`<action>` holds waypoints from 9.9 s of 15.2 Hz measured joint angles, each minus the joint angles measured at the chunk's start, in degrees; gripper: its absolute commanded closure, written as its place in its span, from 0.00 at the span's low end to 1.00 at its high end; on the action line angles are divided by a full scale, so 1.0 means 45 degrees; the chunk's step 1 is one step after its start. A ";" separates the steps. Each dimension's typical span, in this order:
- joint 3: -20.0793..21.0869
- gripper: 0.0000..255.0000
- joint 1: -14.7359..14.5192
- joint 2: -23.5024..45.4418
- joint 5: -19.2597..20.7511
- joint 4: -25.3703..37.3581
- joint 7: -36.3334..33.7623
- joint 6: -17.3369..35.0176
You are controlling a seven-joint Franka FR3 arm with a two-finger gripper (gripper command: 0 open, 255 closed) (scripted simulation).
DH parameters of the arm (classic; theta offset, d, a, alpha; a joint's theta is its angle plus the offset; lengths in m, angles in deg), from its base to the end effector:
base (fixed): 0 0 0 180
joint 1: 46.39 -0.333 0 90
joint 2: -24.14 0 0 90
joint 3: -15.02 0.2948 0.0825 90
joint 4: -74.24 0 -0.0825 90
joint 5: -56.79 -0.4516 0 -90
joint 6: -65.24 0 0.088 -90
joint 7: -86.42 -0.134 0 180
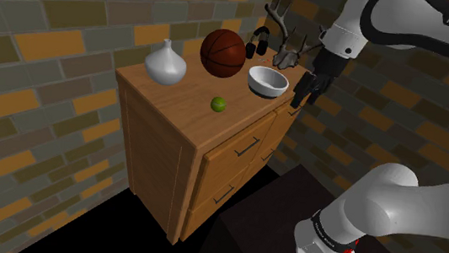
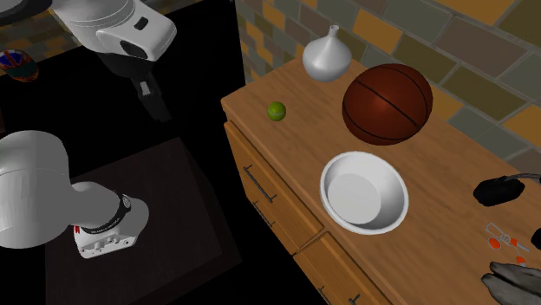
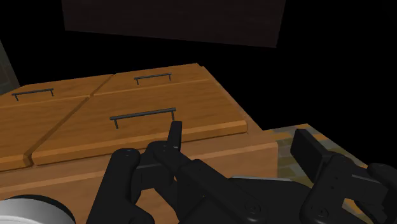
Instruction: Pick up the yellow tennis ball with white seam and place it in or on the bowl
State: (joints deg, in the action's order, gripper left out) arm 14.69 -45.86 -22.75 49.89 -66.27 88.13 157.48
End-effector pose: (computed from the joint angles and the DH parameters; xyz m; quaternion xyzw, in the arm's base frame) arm 0.3820 0.0099 0.5134 -0.9980 -0.0053 0.0107 0.0624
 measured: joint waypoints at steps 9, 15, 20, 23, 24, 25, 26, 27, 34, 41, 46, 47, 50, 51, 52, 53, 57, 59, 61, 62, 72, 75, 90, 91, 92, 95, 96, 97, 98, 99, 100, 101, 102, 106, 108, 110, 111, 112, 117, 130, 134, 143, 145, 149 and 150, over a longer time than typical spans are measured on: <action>0.0763 0.00 -0.0014 0.2462 0.0155 -0.0294 -0.0352 0.3361; 0.1467 0.00 0.0081 0.5181 0.0572 0.0204 -0.0968 0.6109; 0.1887 0.00 0.0300 0.7624 0.1365 0.1158 -0.1621 0.7993; 0.2093 0.00 0.0390 0.8941 0.2018 0.1746 -0.2177 0.8930; 0.2142 0.00 0.0408 0.9341 0.2255 0.2003 -0.2377 0.9136; 0.2197 0.00 0.0411 0.9829 0.2524 0.2360 -0.2617 0.9329; 0.2204 0.00 0.0435 1.0391 0.2820 0.2714 -0.2811 0.9586; 0.2204 0.00 0.0434 1.0956 0.3120 0.3166 -0.3024 0.9747; 0.2130 0.00 0.0373 1.2259 0.3799 0.3496 -0.3567 1.0756; 0.2078 0.00 0.0371 1.2631 0.3952 0.3508 -0.3663 1.1113; 0.2078 1.00 0.0370 1.2631 0.3952 0.3507 -0.3663 1.1114; 0.2078 1.00 0.0370 1.2631 0.3952 0.3507 -0.3663 1.1114; 0.2078 1.00 0.0371 1.2631 0.3952 0.3507 -0.3663 1.1114; 0.2078 1.00 0.0371 1.2631 0.3952 0.3507 -0.3663 1.1114; 0.2078 1.00 0.0371 1.2631 0.3952 0.3507 -0.3663 1.1114; 0.2078 0.00 0.0371 1.2631 0.3952 0.3507 -0.3663 1.1114; 0.2114 0.00 0.0505 1.2951 0.3634 0.4318 -0.3191 1.1023; 0.2195 0.00 0.0611 1.3053 0.3278 0.5086 -0.2764 1.0714; 0.2248 0.00 0.0705 1.3357 0.3017 0.5878 -0.2412 1.0546; 0.2255 0.00 0.0713 1.3519 0.2989 0.6071 -0.2362 1.0589; 0.2140 0.00 0.0691 1.4536 0.3193 0.6316 -0.2404 1.1411; 0.2138 0.00 0.0689 1.4548 0.3198 0.6313 -0.2408 1.1429; 0.2186 1.00 0.0739 1.4236 0.3079 0.6423 -0.2300 1.1017; 0.2201 1.00 0.0748 1.4151 0.3046 0.6482 -0.2274 1.0874; 0.2216 1.00 0.0752 1.4065 0.3015 0.6556 -0.2256 1.0716; 0.2253 1.00 0.0763 1.3857 0.2931 0.6791 -0.2197 1.0279; 0.2264 1.00 0.0766 1.3785 0.2906 0.6858 -0.2181 1.0139; 0.2275 1.00 0.0786 1.3651 0.2862 0.6858 -0.2140 1.0009; 0.2283 1.00 0.0799 1.3589 0.2828 0.6991 -0.2101 0.9818; 0.2293 1.00 0.0809 1.3489 0.2794 0.7037 -0.2075 0.9674; 0.2304 1.00 0.0805 1.3420 0.2773 0.7115 -0.2069 0.9528; 0.2313 1.00 0.0800 1.3391 0.2758 0.7239 -0.2062 0.9375; 0.2318 1.00 0.0814 1.3313 0.2725 0.7299 -0.2026 0.9238; 0.2350 1.00 0.0818 1.3038 0.2637 0.7621 -0.1976 0.8647; 0.2352 1.00 0.0835 1.2986 0.2595 0.7919 -0.1914 0.8298; 0.2368 1.00 0.0832 1.2855 0.2554 0.8141 -0.1894 0.7949; 0.2367 1.00 0.0842 1.2809 0.2534 0.8225 -0.1866 0.7820; 0.2375 1.00 0.0833 1.2796 0.2528 0.8363 -0.1871 0.7667; 0.2339 1.00 0.0940 1.2551 0.2394 0.8839 -0.1632 0.6962; 0.1114 1.00 0.3086 1.3057 0.1278 0.9964 0.2191 0.6361; 0.0761 1.00 0.3777 1.3440 0.0941 1.0502 0.3353 0.6157; 0.0120 1.00 0.5421 1.5461 0.0269 1.3744 0.5755 0.4767; 0.0065 1.00 0.5616 1.5812 0.0203 1.4226 0.6007 0.4607; 0.0056 1.00 0.5683 1.5989 0.0154 1.3897 0.6162 0.5097; 0.0056 1.00 0.5693 1.6004 0.0143 1.3760 0.6194 0.5248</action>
State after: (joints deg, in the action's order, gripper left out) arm 14.95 -20.24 49.27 50.53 -4.36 116.00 181.09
